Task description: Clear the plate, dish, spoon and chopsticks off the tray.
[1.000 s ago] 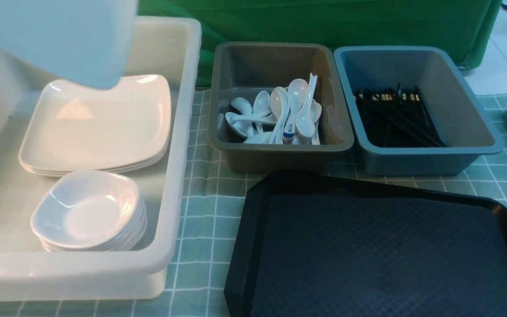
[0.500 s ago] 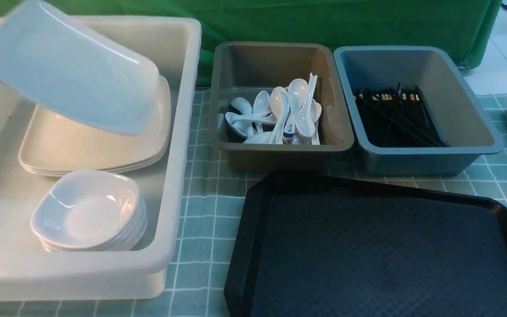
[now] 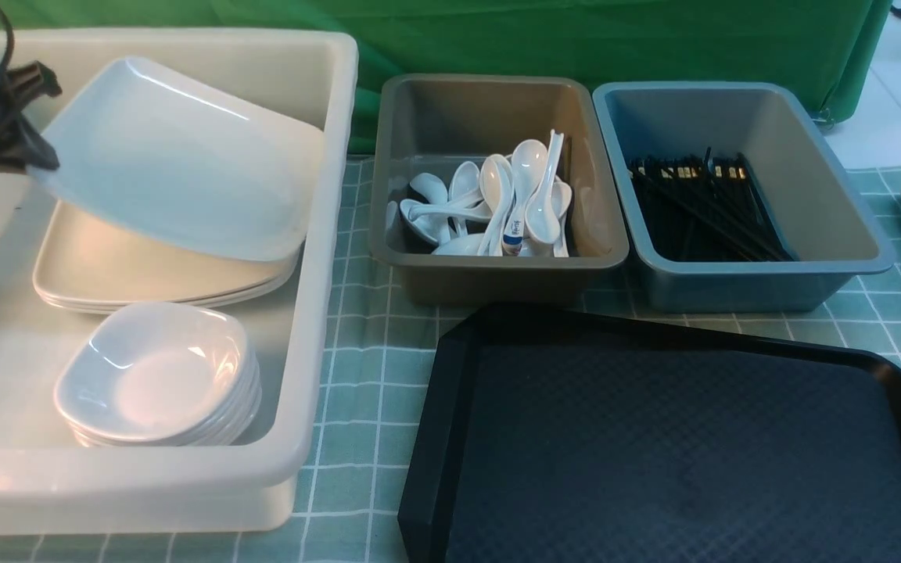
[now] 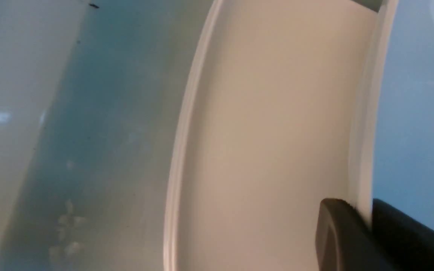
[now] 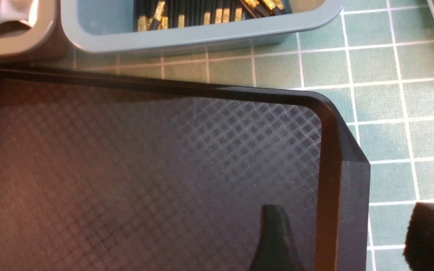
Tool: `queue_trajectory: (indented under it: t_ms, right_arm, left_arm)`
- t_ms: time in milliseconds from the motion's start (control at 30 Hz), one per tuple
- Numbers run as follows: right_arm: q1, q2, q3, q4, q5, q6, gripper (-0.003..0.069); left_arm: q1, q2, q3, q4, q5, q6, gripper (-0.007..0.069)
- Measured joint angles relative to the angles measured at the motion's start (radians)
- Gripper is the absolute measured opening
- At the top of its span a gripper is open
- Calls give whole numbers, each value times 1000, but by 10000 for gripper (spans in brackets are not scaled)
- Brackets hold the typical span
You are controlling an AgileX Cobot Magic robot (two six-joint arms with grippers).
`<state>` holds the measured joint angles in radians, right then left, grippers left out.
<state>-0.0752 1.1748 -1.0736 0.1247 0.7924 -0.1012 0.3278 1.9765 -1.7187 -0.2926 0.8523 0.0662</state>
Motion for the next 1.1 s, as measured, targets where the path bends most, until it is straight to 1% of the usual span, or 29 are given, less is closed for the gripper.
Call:
queue_trajectory:
  t_ms: [33, 67, 100, 167, 267, 333, 433, 533, 567, 600, 633, 667, 700, 733, 800, 833, 867, 900, 933, 967, 1000, 1033, 1067, 1100]
  right_arm:
    - [0, 0, 0, 0, 0, 0, 470]
    - [0, 0, 0, 0, 0, 0, 470]
    - [0, 0, 0, 0, 0, 0, 470]
    - [0, 0, 0, 0, 0, 0, 470]
    - [0, 0, 0, 0, 0, 0, 470]
    - [0, 0, 0, 0, 0, 5, 470]
    - [0, 0, 0, 1, 0, 9, 470]
    - [0, 0, 0, 1, 2, 9, 470]
    - [0, -1, 0, 1, 7, 9, 470]
    - [0, -1, 0, 1, 8, 9, 470]
    - [0, -4, 0, 1, 13, 9, 470]
    - [0, -8, 0, 5, 17, 9, 470]
    - [0, -9, 0, 5, 18, 9, 470]
    - [0, -13, 0, 19, 24, 2, 470]
    - [0, -25, 0, 64, 33, -46, 468]
    - [0, -33, 0, 101, 36, -82, 459]
    - [1, -43, 0, 137, 38, -125, 442]
    - [12, -54, 0, 196, 43, -184, 378]
    - [12, -56, 0, 205, 44, -195, 378]
    - [51, -78, 0, 279, 49, -281, 246]
    - [56, -81, 0, 295, 51, -298, 208]
    - [91, -93, 0, 328, 53, -331, 134]
    - [138, -111, 0, 353, 52, -353, 82]
    - [172, -123, 0, 361, 50, -361, 62]
  left_arm:
    - [0, 0, 0, 48, 6, -29, 34]
    - [0, 0, 0, 55, 7, -34, 34]
    - [0, 0, 0, 95, 15, -57, 42]
    - [0, 3, 0, 131, 29, -77, 52]
    - [0, 13, -1, 138, 44, -79, 66]
    - [0, 35, -1, 142, 69, -80, 90]
    - [-3, 78, -1, 160, 110, -80, 159]
    - [-8, 105, 0, 167, 121, -80, 248]
    - [-10, 108, 0, 166, 130, -80, 316]
    - [-10, 108, 0, 166, 131, -80, 333]
    - [-10, 104, -2, 167, 137, -77, 399]
    - [-10, 97, -7, 172, 149, -77, 435]
    - [-10, 96, -7, 172, 149, -77, 442]
    - [-10, 83, -16, 186, 176, -77, 477]
    - [-10, 53, -38, 199, 214, -66, 491]
    - [-10, 36, -48, 199, 231, -66, 479]
    - [-10, 10, -59, 188, 252, -57, 447]
    - [-11, -28, -64, 156, 273, -35, 384]
    - [-11, -43, -65, 142, 275, -25, 358]
    - [-24, -105, -66, 85, 284, 26, 245]
    - [-27, -105, -66, 85, 284, 26, 227]
    - [-45, -148, -66, 53, 284, 56, 144]
    - [-73, -209, -66, 15, 280, 88, 72]
    - [-101, -246, -65, -7, 276, 101, 48]
